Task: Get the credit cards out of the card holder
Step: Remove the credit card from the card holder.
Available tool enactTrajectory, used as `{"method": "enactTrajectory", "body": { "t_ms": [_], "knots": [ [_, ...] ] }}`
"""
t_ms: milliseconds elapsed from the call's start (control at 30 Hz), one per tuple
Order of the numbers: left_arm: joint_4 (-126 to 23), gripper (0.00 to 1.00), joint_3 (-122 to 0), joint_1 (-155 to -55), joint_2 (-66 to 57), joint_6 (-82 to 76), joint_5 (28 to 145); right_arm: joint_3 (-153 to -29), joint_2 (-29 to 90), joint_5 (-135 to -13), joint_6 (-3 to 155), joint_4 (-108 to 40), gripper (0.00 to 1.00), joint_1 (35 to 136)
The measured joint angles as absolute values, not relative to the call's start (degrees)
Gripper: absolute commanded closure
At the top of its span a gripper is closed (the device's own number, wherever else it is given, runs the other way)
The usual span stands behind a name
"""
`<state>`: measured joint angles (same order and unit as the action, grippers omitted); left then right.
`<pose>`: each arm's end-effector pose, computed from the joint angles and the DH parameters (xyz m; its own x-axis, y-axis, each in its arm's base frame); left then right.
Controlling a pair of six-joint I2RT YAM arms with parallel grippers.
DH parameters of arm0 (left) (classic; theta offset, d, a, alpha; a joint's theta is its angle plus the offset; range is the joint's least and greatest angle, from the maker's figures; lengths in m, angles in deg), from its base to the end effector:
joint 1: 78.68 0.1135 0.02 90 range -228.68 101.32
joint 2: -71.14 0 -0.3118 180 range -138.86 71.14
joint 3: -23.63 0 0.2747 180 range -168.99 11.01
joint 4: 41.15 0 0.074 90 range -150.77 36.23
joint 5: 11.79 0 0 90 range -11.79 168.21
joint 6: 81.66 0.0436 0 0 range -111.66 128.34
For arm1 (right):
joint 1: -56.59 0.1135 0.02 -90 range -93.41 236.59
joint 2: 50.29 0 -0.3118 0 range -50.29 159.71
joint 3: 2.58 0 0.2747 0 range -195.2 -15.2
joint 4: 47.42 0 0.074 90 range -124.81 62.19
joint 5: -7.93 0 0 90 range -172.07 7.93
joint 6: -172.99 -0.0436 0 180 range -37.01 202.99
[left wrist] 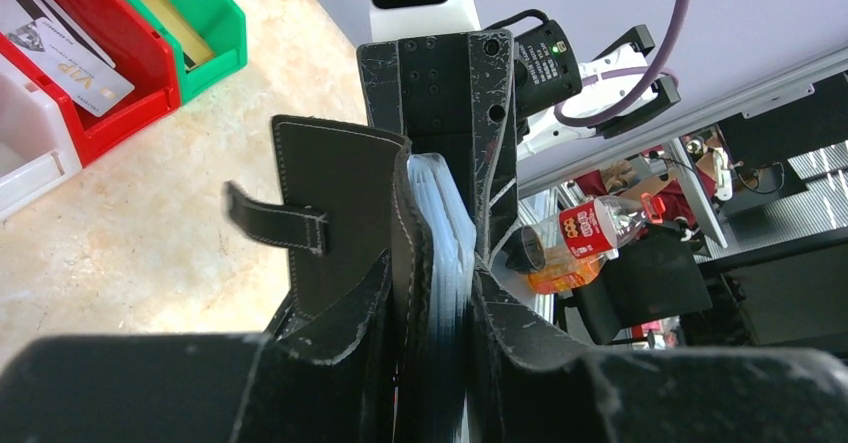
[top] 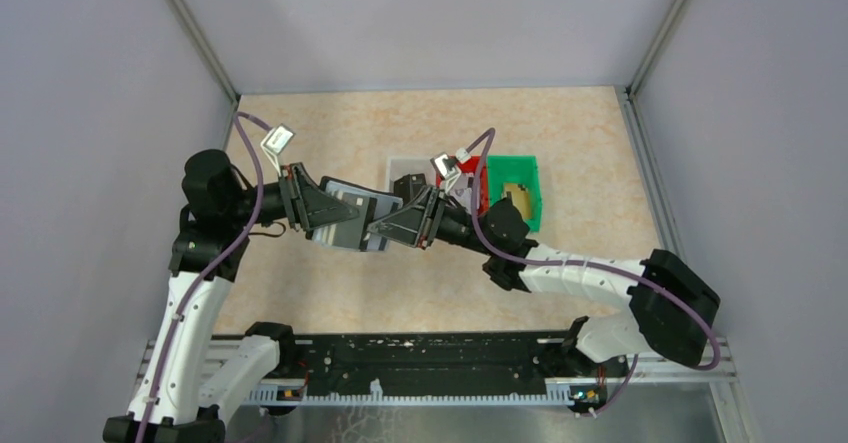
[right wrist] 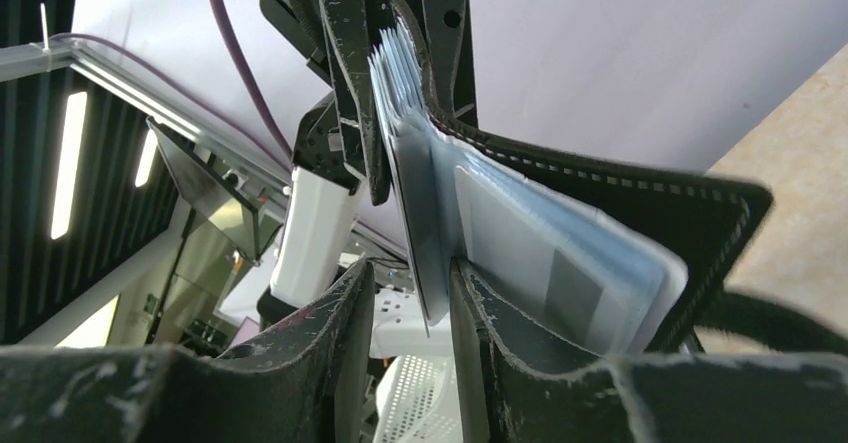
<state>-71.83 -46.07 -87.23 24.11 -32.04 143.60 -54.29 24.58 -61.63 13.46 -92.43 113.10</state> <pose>0.1446 -0.0618 0.4347 -0.7219 -0.1643 -0.6723 0.6361 0.2252 -0.7380 0.1516 0.2567 0.3492 -0.8279 0.3397 -0.4464 -0.5282 -0.2045 0.8241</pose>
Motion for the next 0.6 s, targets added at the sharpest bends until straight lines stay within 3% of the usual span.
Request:
{"method": "enactTrajectory", "body": {
  "t_ms": [100,233,300,600],
  "knots": [
    [-71.79,0.86,-46.07,-87.21,24.15,-32.04,143.60,-55.27,25.37,-61.04,13.37,-92.74,0.71,113.10],
    [-71.79,0.86,-46.07,-87.15,24.15,-31.99,143.57,-56.36,26.85,-60.21,13.15,-93.44,0.93,113.10],
    [-71.74,0.86,-46.07,-87.15,24.18,-31.91,143.57,-56.58,27.62,-59.86,12.78,-93.92,1.00,113.10],
    [-72.12,0.84,-46.07,-87.06,24.31,-31.73,143.40,-55.66,27.64,-60.03,12.38,-95.75,1.00,113.10]
  ]
}}
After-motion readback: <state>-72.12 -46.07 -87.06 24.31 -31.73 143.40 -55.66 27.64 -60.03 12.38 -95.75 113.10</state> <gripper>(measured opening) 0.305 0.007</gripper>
